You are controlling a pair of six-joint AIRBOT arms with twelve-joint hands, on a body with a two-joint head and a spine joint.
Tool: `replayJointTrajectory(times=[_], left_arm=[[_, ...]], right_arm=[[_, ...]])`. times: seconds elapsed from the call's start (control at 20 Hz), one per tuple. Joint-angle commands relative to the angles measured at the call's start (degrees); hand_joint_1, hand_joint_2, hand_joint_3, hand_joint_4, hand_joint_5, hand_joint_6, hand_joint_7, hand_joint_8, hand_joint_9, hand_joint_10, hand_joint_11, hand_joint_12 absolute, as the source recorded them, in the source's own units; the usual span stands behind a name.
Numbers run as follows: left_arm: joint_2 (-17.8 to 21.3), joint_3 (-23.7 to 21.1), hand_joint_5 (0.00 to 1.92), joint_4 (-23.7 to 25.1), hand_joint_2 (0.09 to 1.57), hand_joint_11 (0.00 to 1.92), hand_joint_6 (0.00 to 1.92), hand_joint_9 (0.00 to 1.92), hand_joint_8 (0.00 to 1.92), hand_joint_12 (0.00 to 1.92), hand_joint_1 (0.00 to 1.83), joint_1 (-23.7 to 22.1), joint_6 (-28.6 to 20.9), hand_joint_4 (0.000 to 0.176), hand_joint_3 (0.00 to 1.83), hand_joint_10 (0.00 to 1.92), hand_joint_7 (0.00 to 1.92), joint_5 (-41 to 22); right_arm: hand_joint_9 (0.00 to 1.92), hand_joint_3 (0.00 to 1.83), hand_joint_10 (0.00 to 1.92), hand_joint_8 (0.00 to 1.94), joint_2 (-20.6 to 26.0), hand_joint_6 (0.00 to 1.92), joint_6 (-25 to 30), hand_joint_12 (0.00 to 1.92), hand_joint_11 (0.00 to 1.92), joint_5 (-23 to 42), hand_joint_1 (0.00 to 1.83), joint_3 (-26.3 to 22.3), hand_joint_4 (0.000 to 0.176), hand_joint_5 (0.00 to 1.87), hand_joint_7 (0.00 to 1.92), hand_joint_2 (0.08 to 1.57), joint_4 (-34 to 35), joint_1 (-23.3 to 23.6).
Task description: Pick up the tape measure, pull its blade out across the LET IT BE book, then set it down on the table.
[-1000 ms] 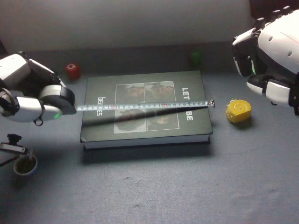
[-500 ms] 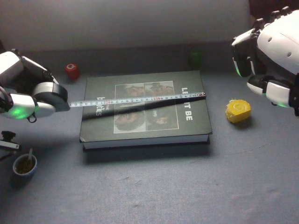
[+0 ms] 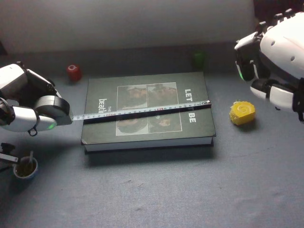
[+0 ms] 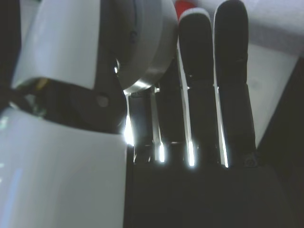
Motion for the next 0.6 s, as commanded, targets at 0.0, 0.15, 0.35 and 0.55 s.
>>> replayJointTrajectory(times=[0.0,0.15,0.35,0.55], left_arm=[[0.11,0.26,1.08,0.29,1.07,0.83,0.63,0.93,0.73,1.03,1.39,-0.23,-0.13,0.0,0.0,1.17,1.17,-6.4],[0.06,0.1,1.06,0.63,1.07,0.82,0.65,0.92,0.75,1.04,1.39,0.01,-0.21,0.0,0.0,1.18,1.16,-6.33],[0.06,0.07,1.04,0.8,1.07,0.81,0.68,0.91,0.76,1.05,1.39,0.01,-0.27,0.0,0.0,1.2,1.16,-6.33],[0.02,0.05,1.08,0.88,1.07,0.81,0.65,0.91,0.76,1.06,1.39,0.03,-0.27,0.0,0.0,1.19,1.15,-6.33]], right_arm=[[0.94,0.0,0.66,0.92,0.13,1.32,0.1,1.34,0.72,4.68,1.2,-0.22,0.0,0.78,1.02,1.16,-3.2,0.63],[0.94,0.0,0.66,0.92,-0.01,1.32,0.1,1.34,0.7,4.72,1.2,-0.23,0.0,0.77,1.02,1.16,-3.22,0.6],[0.94,0.0,0.66,0.92,-0.01,1.32,0.22,1.35,0.71,4.78,1.2,-0.22,0.0,0.77,1.03,1.16,-3.21,0.6],[0.94,0.0,0.66,0.92,-0.03,1.32,0.29,1.35,0.71,4.79,1.2,-0.22,0.0,0.77,1.03,1.16,-3.21,0.62]])
